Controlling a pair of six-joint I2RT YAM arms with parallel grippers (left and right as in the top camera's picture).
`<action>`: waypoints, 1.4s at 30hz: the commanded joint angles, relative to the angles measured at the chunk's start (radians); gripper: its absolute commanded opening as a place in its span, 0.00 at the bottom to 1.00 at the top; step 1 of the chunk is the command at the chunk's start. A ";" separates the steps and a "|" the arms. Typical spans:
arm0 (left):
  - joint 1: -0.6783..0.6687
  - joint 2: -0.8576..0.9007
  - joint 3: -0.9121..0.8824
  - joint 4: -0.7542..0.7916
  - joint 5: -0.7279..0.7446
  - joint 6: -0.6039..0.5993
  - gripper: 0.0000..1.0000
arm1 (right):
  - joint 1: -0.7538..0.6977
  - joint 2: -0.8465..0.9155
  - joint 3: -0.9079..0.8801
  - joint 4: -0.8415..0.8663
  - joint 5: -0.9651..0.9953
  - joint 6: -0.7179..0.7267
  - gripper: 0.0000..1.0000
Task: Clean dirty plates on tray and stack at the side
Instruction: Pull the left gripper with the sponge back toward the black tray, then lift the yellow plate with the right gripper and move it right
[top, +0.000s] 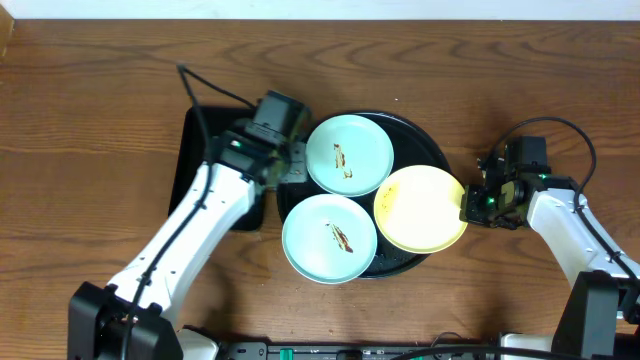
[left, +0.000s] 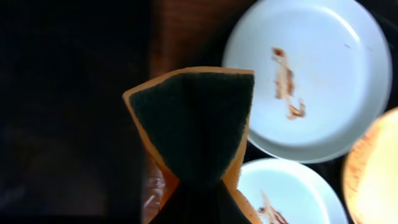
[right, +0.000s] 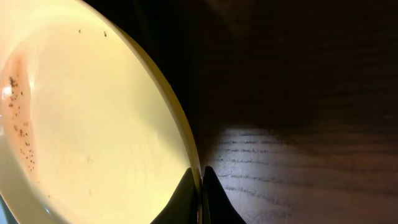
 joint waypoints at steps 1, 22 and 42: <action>0.032 -0.019 0.007 -0.013 -0.005 -0.009 0.07 | -0.002 -0.003 -0.005 0.009 -0.009 0.007 0.01; 0.039 -0.019 0.006 -0.020 -0.005 -0.009 0.08 | 0.110 -0.269 0.094 0.069 0.328 -0.034 0.01; 0.039 -0.019 0.006 -0.027 -0.005 -0.009 0.08 | 0.564 -0.268 0.094 0.271 0.960 -0.326 0.01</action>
